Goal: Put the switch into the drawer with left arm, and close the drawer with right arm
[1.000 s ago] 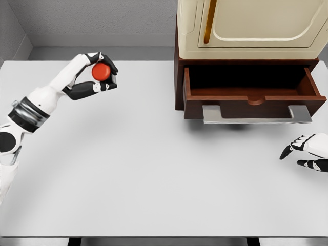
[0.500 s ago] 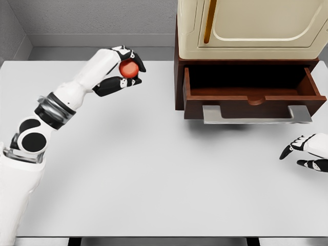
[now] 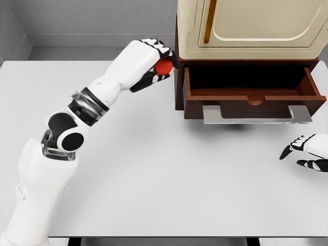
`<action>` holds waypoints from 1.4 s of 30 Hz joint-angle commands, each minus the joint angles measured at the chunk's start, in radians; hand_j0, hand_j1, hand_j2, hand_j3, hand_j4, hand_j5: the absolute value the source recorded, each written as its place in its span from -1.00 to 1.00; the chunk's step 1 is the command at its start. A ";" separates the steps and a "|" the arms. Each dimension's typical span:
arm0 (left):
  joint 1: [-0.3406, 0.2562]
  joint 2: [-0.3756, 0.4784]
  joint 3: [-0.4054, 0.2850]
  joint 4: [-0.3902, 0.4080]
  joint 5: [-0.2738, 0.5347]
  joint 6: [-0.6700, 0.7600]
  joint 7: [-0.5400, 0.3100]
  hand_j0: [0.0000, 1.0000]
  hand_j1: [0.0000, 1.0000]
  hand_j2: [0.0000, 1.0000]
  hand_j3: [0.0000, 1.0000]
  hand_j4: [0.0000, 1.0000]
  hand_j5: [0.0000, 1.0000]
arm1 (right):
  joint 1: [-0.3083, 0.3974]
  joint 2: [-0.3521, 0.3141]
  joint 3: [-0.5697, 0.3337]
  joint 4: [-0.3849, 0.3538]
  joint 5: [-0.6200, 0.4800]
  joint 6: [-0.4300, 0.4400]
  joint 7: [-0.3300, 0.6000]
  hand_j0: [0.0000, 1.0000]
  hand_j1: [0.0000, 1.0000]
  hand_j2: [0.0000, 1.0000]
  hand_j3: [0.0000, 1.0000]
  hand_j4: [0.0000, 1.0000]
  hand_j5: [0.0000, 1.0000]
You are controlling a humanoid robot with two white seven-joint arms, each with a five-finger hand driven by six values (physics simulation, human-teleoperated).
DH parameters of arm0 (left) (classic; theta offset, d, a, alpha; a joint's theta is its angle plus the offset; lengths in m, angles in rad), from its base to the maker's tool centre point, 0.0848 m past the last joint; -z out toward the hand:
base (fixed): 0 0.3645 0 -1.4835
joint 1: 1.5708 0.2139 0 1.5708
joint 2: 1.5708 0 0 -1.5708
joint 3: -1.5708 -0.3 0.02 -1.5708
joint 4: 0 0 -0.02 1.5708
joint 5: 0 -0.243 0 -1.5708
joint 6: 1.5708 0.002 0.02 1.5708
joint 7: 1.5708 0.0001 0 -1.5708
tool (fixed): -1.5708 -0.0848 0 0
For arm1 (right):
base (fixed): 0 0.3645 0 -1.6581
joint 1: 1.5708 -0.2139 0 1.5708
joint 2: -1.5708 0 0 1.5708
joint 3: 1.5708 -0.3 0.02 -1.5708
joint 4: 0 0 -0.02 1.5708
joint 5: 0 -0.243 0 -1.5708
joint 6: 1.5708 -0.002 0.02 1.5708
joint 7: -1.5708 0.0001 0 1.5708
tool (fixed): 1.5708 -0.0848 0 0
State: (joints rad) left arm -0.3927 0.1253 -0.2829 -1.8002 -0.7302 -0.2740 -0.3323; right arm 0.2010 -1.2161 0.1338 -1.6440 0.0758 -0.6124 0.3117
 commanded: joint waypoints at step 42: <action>-0.184 -0.125 -0.294 0.130 -0.379 0.073 -0.001 -0.32 -0.32 -0.32 -0.32 -0.32 -0.32 | -0.014 0.001 0.000 -0.019 -0.007 0.002 0.004 0.17 0.17 0.17 0.17 0.17 0.17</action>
State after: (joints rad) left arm -0.5814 -0.0001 -0.5732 -1.6694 -1.1067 -0.2018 -0.3337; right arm 0.1871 -1.2134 0.1344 -1.6590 0.0757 -0.6125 0.3162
